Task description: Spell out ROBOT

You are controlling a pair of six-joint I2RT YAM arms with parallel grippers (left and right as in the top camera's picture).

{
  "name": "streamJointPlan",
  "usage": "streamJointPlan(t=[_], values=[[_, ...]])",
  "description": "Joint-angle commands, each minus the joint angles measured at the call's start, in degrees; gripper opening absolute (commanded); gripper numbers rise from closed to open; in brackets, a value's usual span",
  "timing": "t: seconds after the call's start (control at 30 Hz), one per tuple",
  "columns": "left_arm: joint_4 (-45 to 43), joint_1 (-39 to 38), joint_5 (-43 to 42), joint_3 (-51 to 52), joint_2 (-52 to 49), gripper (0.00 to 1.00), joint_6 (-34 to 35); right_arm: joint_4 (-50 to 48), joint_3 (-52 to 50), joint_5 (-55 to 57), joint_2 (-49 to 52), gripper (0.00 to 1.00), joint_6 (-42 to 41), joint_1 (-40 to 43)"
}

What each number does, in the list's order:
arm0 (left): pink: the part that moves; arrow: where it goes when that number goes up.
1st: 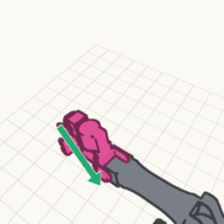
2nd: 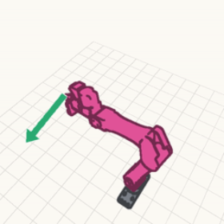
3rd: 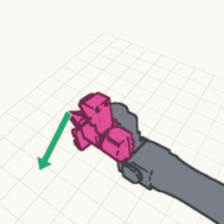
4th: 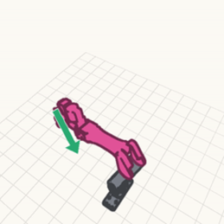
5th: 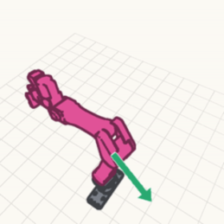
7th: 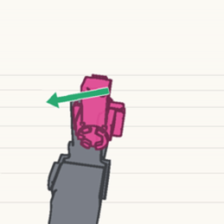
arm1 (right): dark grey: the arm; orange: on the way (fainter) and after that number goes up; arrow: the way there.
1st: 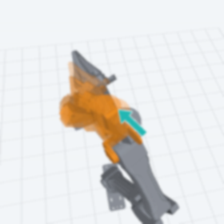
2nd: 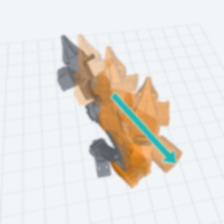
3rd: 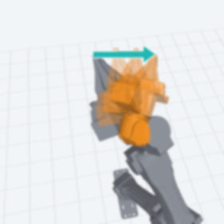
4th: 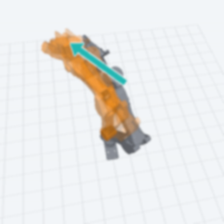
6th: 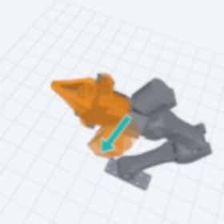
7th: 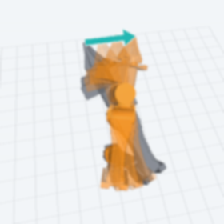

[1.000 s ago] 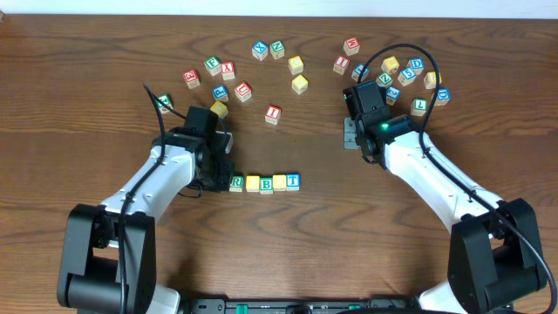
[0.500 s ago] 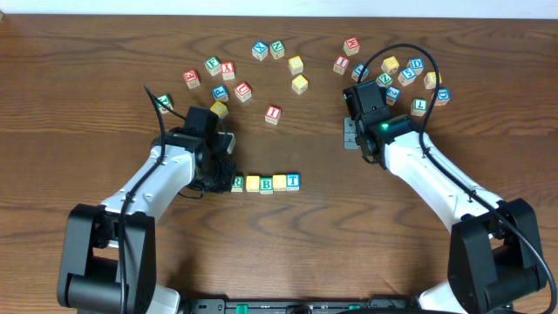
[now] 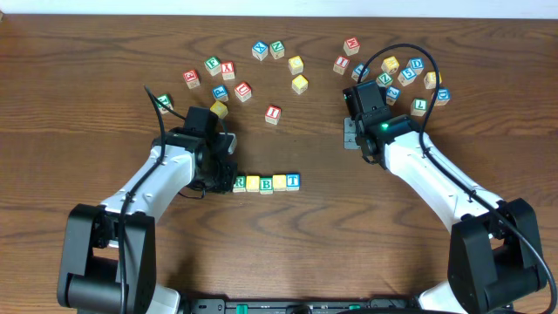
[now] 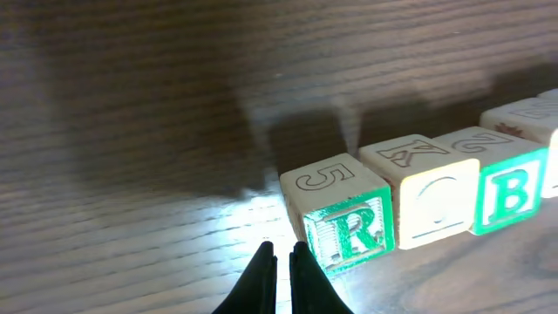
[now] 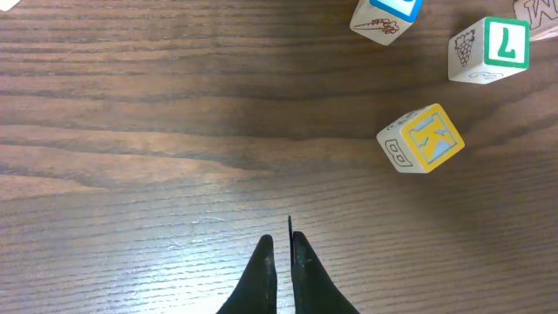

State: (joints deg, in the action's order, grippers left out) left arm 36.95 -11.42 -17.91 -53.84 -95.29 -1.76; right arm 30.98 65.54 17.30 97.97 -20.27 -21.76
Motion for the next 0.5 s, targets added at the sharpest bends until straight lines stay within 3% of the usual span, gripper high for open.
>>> streamJointPlan(t=[0.0,0.47], values=[[-0.22,0.07,-1.6,0.22,-0.2,0.08,-0.74,0.04,1.01,-0.11,-1.33,0.03,0.63,0.39],[-0.44,0.07,-3.17,0.22,-0.2,0.08,-1.6,0.02,1.01,-0.11,-1.33,0.02,0.63,0.39]])
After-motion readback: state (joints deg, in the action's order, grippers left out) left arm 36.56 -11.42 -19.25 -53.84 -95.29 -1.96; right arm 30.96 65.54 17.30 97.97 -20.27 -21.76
